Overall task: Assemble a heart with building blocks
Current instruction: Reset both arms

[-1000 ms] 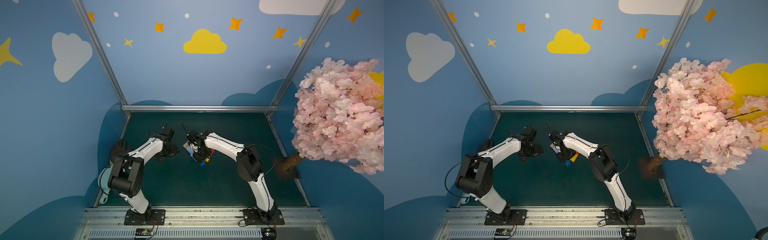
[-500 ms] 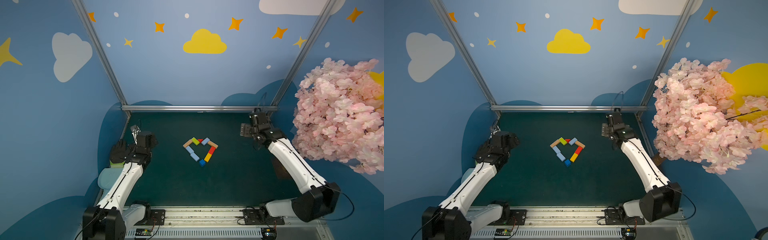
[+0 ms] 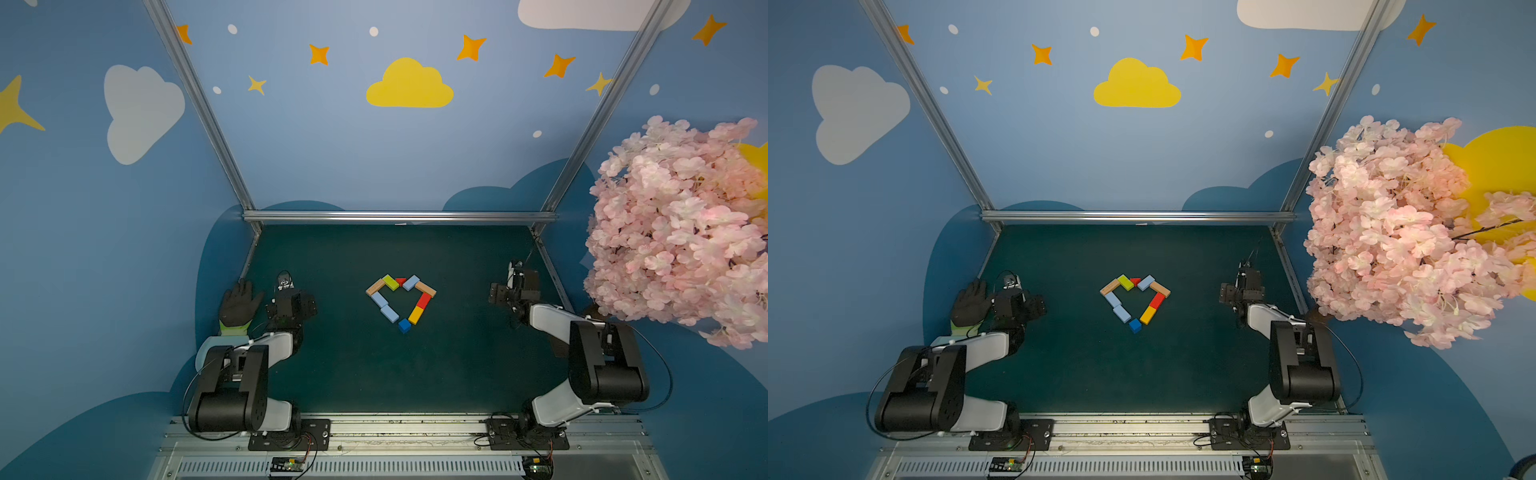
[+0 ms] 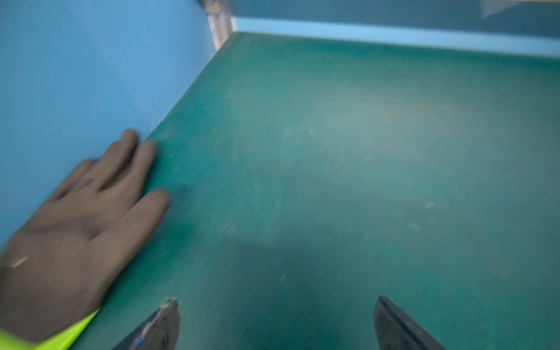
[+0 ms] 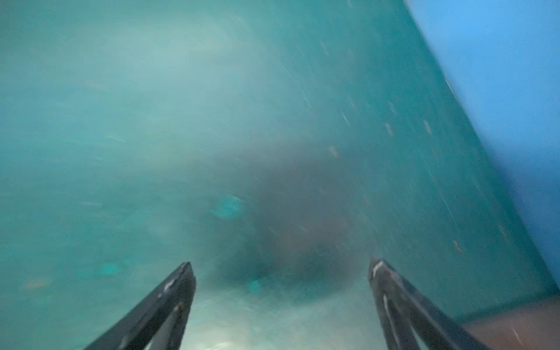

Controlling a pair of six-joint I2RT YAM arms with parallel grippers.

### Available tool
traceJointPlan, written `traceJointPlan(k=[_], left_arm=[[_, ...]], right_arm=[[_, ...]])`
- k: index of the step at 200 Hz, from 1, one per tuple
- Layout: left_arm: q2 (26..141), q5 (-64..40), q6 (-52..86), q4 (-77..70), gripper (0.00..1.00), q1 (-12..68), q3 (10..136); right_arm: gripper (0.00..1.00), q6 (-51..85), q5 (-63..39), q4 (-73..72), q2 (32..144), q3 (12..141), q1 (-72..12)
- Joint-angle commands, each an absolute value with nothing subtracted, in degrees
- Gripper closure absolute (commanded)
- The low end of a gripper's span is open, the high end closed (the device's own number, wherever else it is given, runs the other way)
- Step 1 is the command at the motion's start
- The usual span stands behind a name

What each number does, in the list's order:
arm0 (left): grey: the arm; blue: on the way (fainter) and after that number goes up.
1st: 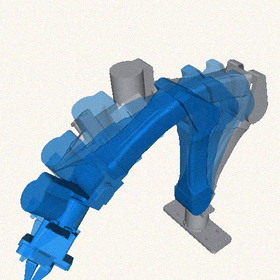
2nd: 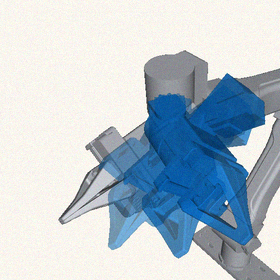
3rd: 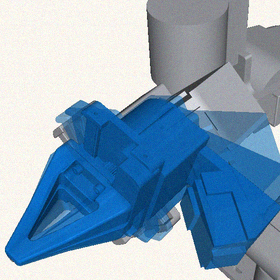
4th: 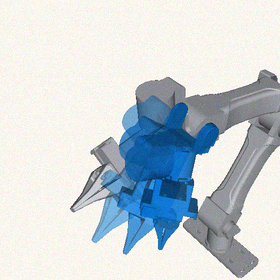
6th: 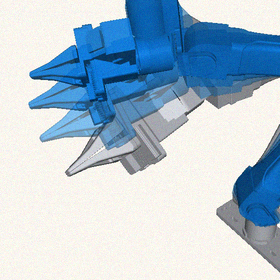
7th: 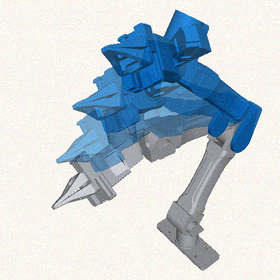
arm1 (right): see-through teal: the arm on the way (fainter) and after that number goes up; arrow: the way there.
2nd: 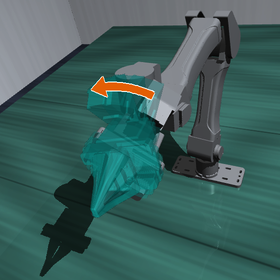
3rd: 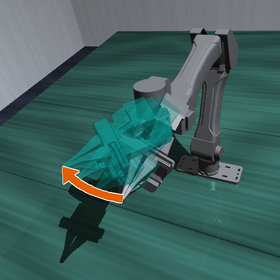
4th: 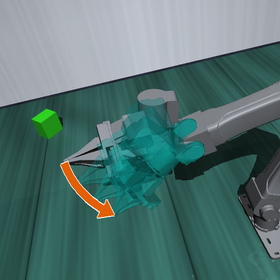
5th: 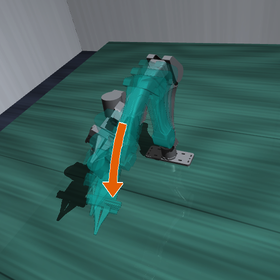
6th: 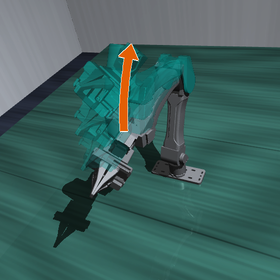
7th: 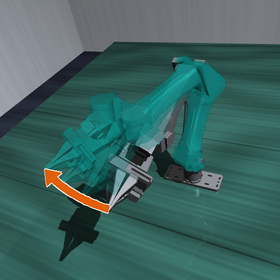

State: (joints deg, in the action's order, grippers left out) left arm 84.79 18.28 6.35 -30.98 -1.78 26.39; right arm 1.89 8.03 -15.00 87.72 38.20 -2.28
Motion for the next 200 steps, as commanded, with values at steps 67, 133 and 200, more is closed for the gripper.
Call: traceJointPlan(k=[67,133,200], left_arm=[[89.2,10.5,-2.0,-62.7,0.00,3.4,15.7],[90.3,11.5,1.8,-54.4,0.00,0.8,20.8],[90.4,11.7,1.1,-55.5,0.00,1.4,20.4]], right_arm=[[0.06,0.0,1.0,-48.6,86.1,21.6,-1.4],[0.06,0.5,3.4,-53.4,89.0,21.4,-2.1],[0.05,0.2,3.8,-53.8,88.9,21.1,-2.6]])
